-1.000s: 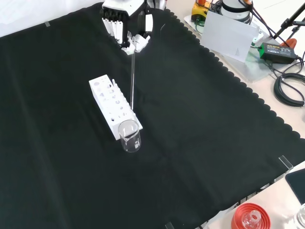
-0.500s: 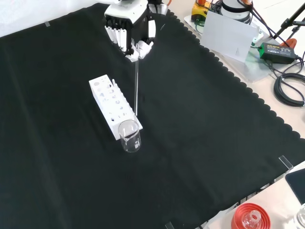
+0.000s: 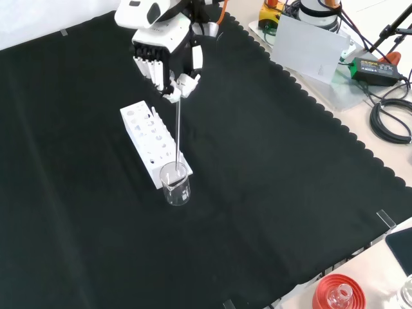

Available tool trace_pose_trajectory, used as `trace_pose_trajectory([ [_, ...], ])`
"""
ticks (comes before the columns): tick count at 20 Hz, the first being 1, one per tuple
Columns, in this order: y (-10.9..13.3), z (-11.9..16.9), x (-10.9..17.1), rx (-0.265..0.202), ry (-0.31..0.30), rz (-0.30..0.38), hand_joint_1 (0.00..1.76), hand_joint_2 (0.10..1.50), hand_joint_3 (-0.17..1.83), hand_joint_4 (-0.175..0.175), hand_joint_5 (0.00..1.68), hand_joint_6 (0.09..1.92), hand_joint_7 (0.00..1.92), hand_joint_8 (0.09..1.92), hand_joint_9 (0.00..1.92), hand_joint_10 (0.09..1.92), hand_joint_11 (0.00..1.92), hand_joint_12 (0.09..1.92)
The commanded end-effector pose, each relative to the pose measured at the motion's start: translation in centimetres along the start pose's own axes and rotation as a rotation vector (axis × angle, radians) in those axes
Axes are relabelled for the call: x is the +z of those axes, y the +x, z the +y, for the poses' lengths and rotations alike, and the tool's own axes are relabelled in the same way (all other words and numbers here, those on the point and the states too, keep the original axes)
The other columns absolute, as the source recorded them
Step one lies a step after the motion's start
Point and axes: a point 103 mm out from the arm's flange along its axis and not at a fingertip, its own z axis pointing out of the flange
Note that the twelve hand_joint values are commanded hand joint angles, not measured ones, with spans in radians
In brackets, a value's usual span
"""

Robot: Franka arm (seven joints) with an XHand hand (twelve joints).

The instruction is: Stir in the beaker to the left of the white test tube rack with the glass rod.

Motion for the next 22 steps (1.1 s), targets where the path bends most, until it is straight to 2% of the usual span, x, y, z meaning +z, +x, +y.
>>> trace_pose_trajectory([
  [1, -0.8, 1.2, 0.7, -0.016, 0.020, 0.013, 1.32, 0.60, 0.82, -0.175, 1.11, 0.81, 1.35, 0.82, 1.69, 0.59, 1.60, 0.73],
  [12, -3.2, 1.6, 2.0, -0.003, 0.045, 0.016, 1.32, 0.60, 0.82, -0.175, 1.11, 0.81, 1.35, 0.82, 1.69, 0.59, 1.60, 0.73],
  [18, -5.6, 1.1, 3.4, 0.005, 0.050, 0.028, 1.32, 0.60, 0.82, -0.175, 1.11, 0.81, 1.35, 0.82, 1.69, 0.59, 1.60, 0.73],
  [22, -5.6, 0.7, 4.3, 0.004, 0.063, 0.022, 1.32, 0.60, 0.82, -0.175, 1.11, 0.81, 1.36, 0.82, 1.69, 0.59, 1.60, 0.73],
])
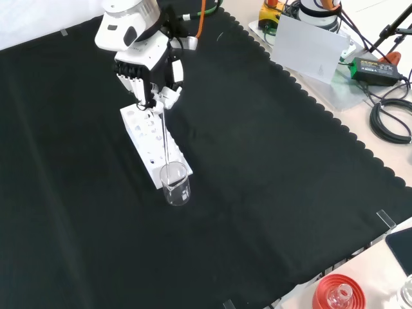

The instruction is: Stir in the beaker to the left of the white test tube rack with the glass rod.

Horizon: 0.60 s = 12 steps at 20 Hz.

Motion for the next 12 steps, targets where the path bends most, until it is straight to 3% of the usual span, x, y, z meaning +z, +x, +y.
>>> trace_pose_trajectory([
  [1, -0.3, -0.4, 1.3, -0.001, 0.014, -0.003, 1.32, 0.60, 0.82, -0.175, 1.11, 0.81, 1.36, 0.82, 1.69, 0.59, 1.60, 0.73],
  [12, 3.4, 0.1, 5.5, -0.043, 0.083, 0.009, 1.32, 0.60, 0.81, -0.175, 1.11, 0.81, 1.36, 0.82, 1.69, 0.59, 1.60, 0.73],
])
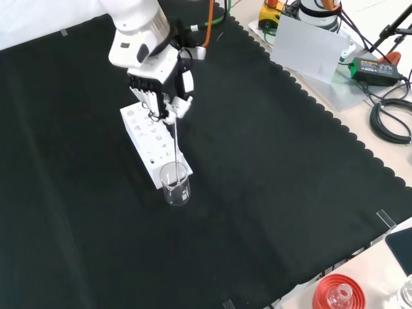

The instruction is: Stir in the beaker to the left of the white test tube rack with the glass rod.

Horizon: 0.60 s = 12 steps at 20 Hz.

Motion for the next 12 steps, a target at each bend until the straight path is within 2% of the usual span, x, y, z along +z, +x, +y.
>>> trace_pose_trajectory([
  [1, 2.3, 0.9, 2.0, -0.026, 0.033, 0.002, 1.32, 0.60, 0.81, -0.175, 1.11, 0.81, 1.36, 0.82, 1.69, 0.59, 1.60, 0.73],
  [9, 3.1, 2.9, 1.6, -0.064, 0.037, 0.014, 1.32, 0.60, 0.81, -0.175, 1.11, 0.81, 1.36, 0.81, 1.69, 0.58, 1.60, 0.73],
  [12, 2.8, 3.6, 0.9, -0.075, 0.053, -0.009, 1.32, 0.60, 0.81, -0.175, 1.11, 0.81, 1.36, 0.81, 1.69, 0.58, 1.60, 0.73],
])
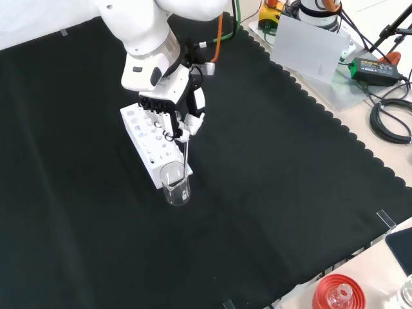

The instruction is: Stir in the beaker to the left of the white test tube rack with the glass rod.

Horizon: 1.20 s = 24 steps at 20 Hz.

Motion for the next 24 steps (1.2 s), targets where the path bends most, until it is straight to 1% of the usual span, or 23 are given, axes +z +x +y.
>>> trace_pose_trajectory([
  [1, -0.2, 1.5, -1.0, -0.031, 0.023, -0.018, 1.32, 0.60, 0.81, -0.175, 1.11, 0.81, 1.36, 0.81, 1.69, 0.58, 1.60, 0.73],
  [6, -0.5, 2.3, -1.1, -0.023, 0.020, -0.004, 1.32, 0.60, 0.81, -0.175, 1.11, 0.81, 1.36, 0.81, 1.69, 0.58, 1.60, 0.73],
  [8, -1.4, 2.7, -1.5, -0.021, 0.021, 0.009, 1.32, 0.60, 0.81, -0.175, 1.11, 0.81, 1.36, 0.81, 1.69, 0.58, 1.60, 0.73],
  [10, -2.5, 2.7, -1.8, -0.015, 0.007, 0.014, 1.32, 0.60, 0.81, -0.175, 1.11, 0.81, 1.36, 0.81, 1.69, 0.58, 1.60, 0.73],
  [16, -4.4, 1.4, -2.2, 0.019, -0.021, 0.017, 1.32, 0.60, 0.81, -0.175, 1.11, 0.81, 1.36, 0.81, 1.69, 0.58, 1.60, 0.73],
  [24, -5.9, -0.8, -2.1, 0.061, -0.027, 0.015, 1.32, 0.60, 0.81, -0.175, 1.11, 0.80, 1.36, 0.81, 1.69, 0.58, 1.60, 0.73],
])
